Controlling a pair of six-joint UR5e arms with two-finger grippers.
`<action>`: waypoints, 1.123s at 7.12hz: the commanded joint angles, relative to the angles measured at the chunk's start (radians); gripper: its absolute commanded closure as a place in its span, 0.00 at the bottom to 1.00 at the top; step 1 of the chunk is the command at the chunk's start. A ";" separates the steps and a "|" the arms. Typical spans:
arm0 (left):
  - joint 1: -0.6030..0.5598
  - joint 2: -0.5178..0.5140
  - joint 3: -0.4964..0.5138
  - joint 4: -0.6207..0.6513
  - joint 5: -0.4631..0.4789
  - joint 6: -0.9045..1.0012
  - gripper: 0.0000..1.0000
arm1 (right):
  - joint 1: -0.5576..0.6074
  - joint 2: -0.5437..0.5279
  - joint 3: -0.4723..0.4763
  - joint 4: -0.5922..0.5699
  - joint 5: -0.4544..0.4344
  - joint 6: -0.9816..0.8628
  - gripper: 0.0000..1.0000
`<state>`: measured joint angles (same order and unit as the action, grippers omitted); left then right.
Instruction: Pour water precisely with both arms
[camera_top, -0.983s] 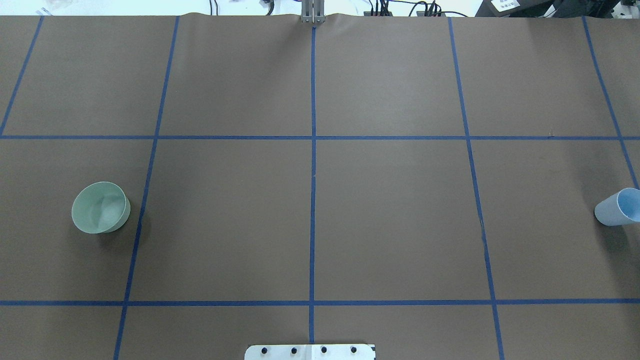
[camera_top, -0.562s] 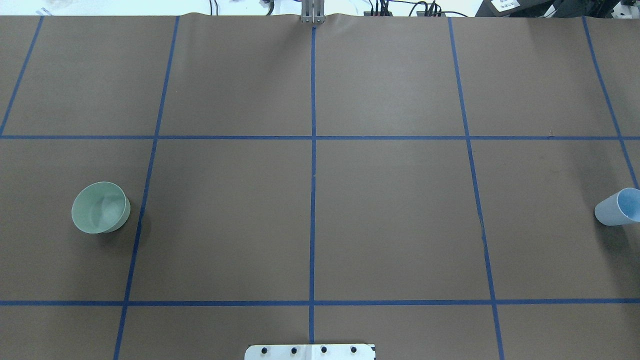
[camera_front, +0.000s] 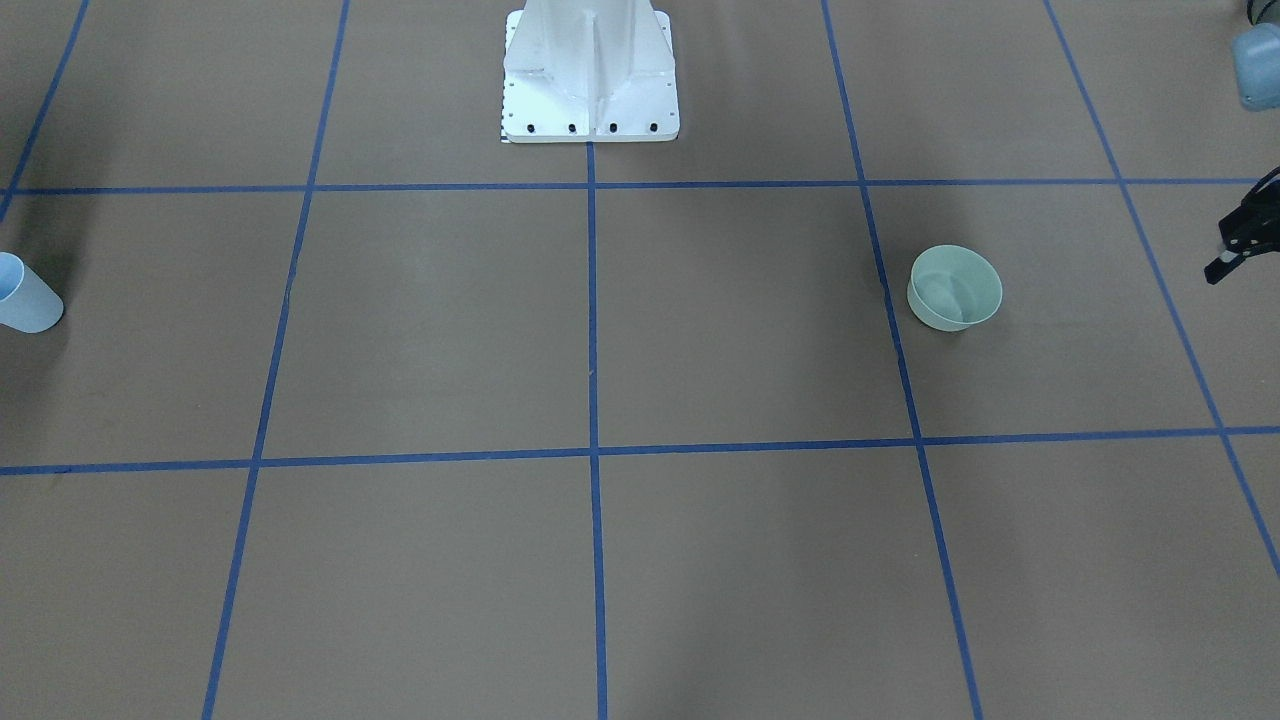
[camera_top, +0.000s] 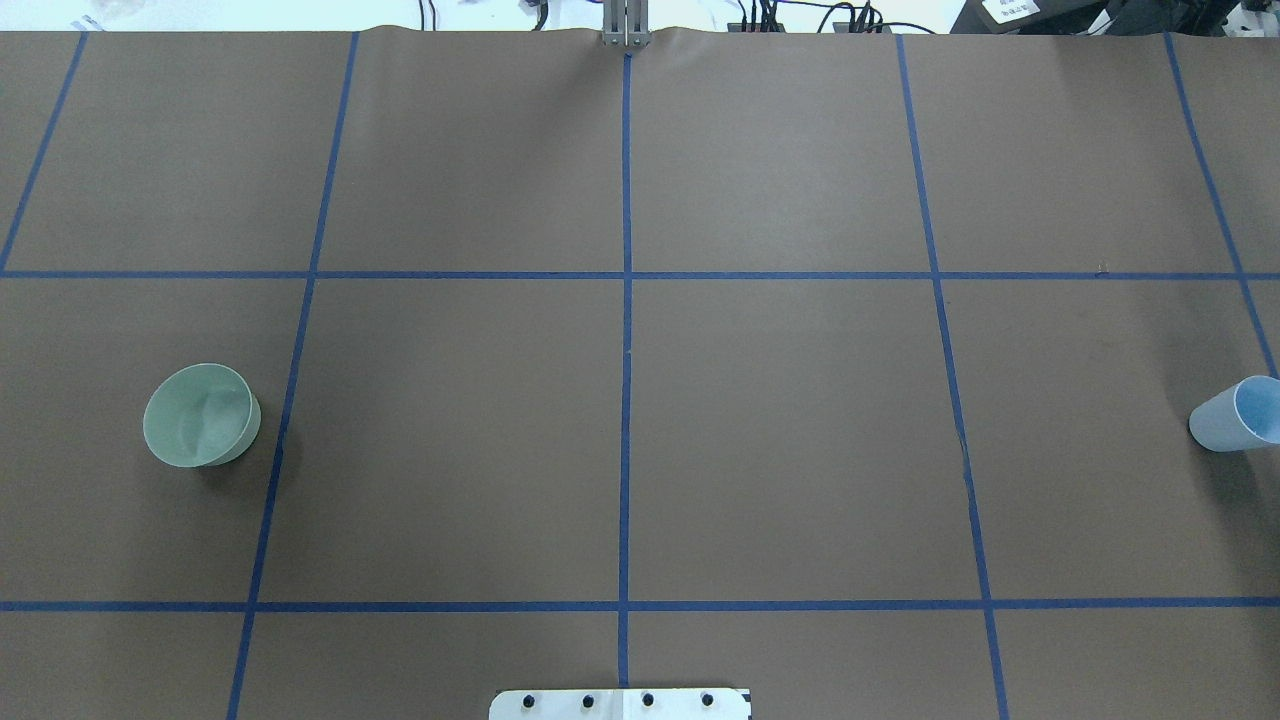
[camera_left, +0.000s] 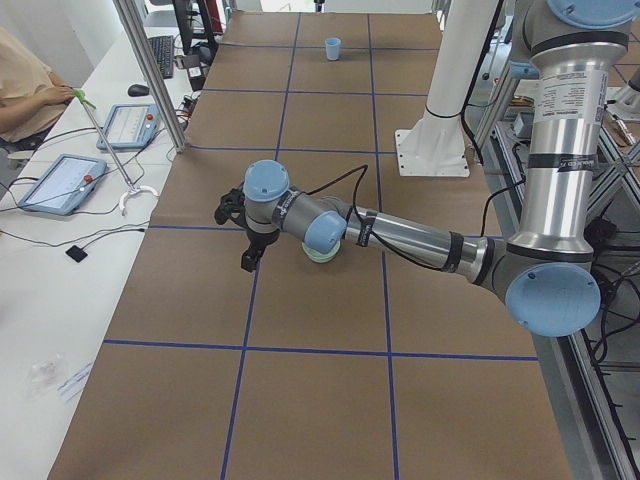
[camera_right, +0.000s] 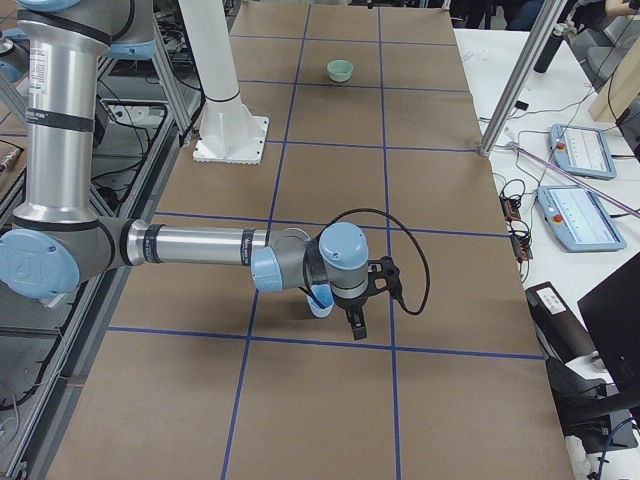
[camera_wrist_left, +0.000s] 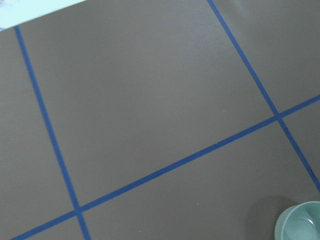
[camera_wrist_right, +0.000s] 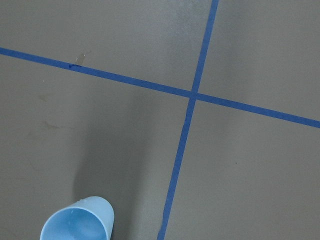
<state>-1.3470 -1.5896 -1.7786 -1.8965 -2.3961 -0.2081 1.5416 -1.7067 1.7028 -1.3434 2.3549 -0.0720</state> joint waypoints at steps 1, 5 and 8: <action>0.154 0.048 0.001 -0.164 0.069 -0.269 0.00 | 0.000 -0.001 -0.002 0.003 0.001 0.001 0.00; 0.474 0.073 0.004 -0.345 0.311 -0.594 0.01 | 0.000 -0.001 -0.002 0.003 0.000 0.003 0.00; 0.494 0.080 0.018 -0.345 0.311 -0.587 0.47 | 0.000 -0.001 -0.002 0.003 0.000 0.003 0.00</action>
<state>-0.8637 -1.5134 -1.7675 -2.2407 -2.0860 -0.7982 1.5417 -1.7078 1.7011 -1.3407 2.3547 -0.0690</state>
